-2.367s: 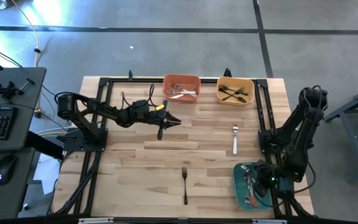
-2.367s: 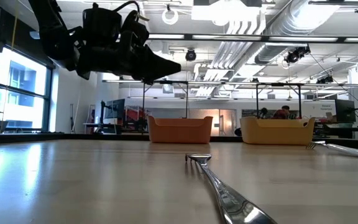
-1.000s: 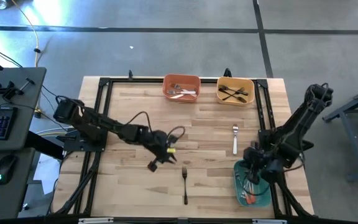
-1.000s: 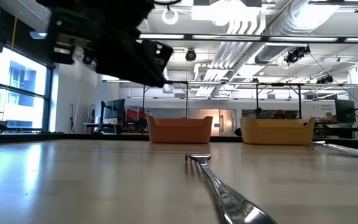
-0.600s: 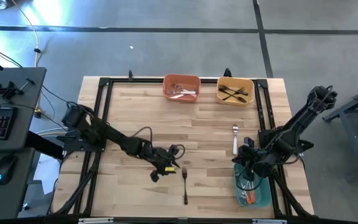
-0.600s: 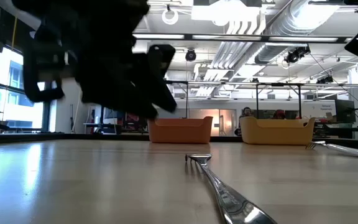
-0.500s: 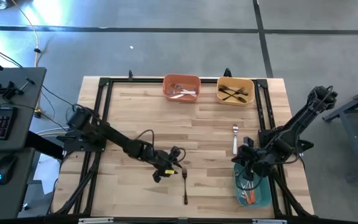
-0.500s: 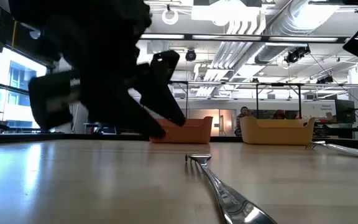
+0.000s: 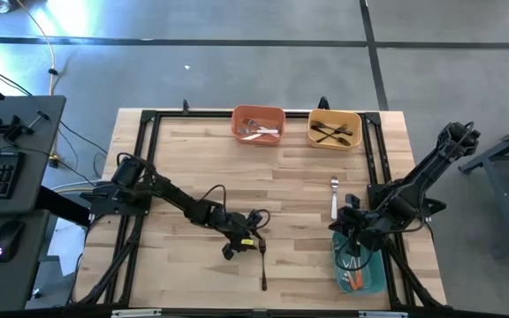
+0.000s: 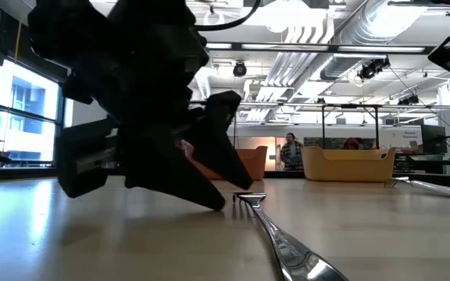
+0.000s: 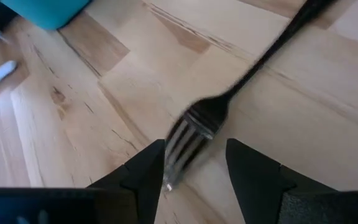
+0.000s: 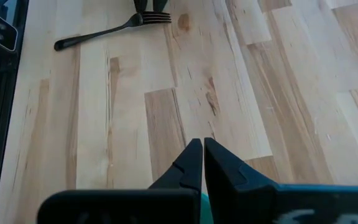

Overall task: Sort silverware by color (type)
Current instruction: Put the black fork into the yellow bin

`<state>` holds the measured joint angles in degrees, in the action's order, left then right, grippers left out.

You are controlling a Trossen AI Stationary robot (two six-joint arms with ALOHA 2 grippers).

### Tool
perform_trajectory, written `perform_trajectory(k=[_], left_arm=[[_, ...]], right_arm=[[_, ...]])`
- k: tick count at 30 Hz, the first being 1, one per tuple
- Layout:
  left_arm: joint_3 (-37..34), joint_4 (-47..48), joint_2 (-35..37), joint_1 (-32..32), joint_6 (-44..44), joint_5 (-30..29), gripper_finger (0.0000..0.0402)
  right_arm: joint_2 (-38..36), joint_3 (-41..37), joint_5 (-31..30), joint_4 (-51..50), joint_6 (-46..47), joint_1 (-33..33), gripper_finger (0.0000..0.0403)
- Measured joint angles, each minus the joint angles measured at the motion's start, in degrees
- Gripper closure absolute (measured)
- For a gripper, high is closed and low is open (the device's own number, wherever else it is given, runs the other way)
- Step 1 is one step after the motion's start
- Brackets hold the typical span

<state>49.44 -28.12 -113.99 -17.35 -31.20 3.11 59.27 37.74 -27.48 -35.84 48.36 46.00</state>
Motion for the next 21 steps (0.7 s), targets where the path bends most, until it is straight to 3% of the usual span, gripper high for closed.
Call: perform_trajectory(k=[15,21], left_arm=[[1.56,-2.97,-2.89,1.34,-0.47,2.35,0.024],[1.58,-4.98,-4.51,2.67,0.17,6.76,0.0296]], right_arm=[[0.02,0.0,-0.6,1.14,-3.43,0.0,0.0403],[0.02,-0.01,-1.14,1.42,-3.44,0.0,0.0403]])
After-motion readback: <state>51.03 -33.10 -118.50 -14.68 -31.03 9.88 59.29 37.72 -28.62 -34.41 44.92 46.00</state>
